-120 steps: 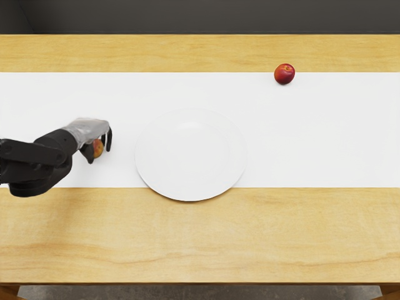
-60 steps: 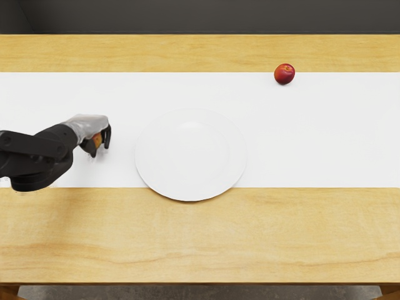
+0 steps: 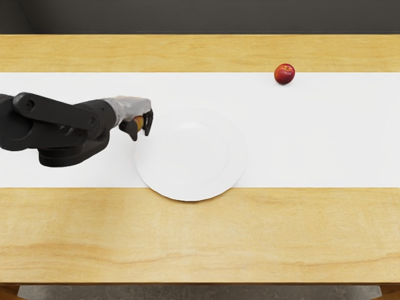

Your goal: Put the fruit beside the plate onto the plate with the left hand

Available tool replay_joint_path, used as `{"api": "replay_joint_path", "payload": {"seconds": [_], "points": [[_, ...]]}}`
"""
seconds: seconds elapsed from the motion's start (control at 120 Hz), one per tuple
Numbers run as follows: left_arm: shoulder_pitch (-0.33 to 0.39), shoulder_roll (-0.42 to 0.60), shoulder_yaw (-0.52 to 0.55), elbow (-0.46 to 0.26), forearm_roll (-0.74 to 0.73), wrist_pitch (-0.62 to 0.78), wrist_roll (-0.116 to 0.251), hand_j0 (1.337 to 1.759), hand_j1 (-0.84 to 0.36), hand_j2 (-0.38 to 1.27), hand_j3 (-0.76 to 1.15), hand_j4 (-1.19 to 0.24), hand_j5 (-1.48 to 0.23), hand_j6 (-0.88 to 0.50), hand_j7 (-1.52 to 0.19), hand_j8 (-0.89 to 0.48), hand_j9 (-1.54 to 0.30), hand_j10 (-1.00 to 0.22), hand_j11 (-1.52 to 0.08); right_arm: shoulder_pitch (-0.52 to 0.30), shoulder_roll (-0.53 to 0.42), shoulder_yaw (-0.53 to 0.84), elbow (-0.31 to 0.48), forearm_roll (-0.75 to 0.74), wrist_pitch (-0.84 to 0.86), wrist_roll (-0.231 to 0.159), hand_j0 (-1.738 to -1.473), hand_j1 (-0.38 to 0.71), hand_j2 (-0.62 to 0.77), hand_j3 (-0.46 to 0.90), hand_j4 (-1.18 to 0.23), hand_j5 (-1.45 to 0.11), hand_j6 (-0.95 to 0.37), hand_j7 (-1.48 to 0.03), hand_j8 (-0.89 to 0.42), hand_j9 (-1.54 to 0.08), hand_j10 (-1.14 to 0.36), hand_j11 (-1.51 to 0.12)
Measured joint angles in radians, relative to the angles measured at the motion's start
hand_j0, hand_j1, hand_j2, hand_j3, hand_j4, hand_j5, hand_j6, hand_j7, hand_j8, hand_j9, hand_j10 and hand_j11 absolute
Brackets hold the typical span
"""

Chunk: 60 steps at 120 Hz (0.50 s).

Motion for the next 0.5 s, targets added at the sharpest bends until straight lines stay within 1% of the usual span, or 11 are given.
{"api": "replay_joint_path", "payload": {"seconds": [0.108,0.208,0.308,0.425,0.5], "points": [[-0.004,-0.012,-0.027,-0.027,-0.021,-0.005,0.002,1.638,-0.56,0.48,0.02,-0.89,-1.09,-0.44,-1.13,-0.21,-1.16,-0.42,-1.19,0.0,0.0,0.0,0.0,0.0,0.0,0.0,-1.658,-0.31,-0.01,0.0,-0.04,-0.05,-0.04,-0.05,-0.04,-0.05,-0.04,-0.05],[-0.009,-0.066,-0.064,-0.047,-0.036,-0.007,0.006,1.637,-0.58,0.52,0.01,-0.89,-1.1,-0.43,-1.14,-0.2,-1.17,-0.42,-1.19,0.0,0.0,0.0,0.0,0.0,0.0,0.0,-1.658,-0.31,-0.01,0.0,-0.04,-0.05,-0.04,-0.05,-0.04,-0.05,-0.04,-0.05],[-0.028,-0.111,-0.094,-0.056,-0.059,-0.008,0.007,1.638,-0.55,0.44,0.01,-0.89,-1.1,-0.44,-1.14,-0.21,-1.17,-0.44,-1.18,0.0,0.0,0.0,0.0,0.0,0.0,0.0,-1.658,-0.31,-0.01,0.0,-0.04,-0.05,-0.04,-0.05,-0.04,-0.05,-0.04,-0.05],[-0.033,-0.15,-0.116,-0.06,-0.079,-0.009,0.009,1.639,-0.53,0.41,0.0,-0.89,-1.1,-0.46,-1.13,-0.23,-1.16,-0.45,-1.18,0.0,0.0,0.0,0.0,0.0,0.0,0.0,-1.658,-0.31,-0.01,0.0,-0.04,-0.05,-0.04,-0.05,-0.04,-0.05,-0.04,-0.05],[-0.031,-0.154,-0.127,-0.06,-0.083,-0.008,0.01,1.639,-0.52,0.4,0.0,-0.89,-1.1,-0.47,-1.12,-0.24,-1.16,-0.45,-1.18,0.0,0.0,0.0,0.0,0.0,0.0,0.0,-1.658,-0.31,-0.01,0.0,-0.04,-0.05,-0.04,-0.05,-0.04,-0.05,-0.04,-0.05]]}}
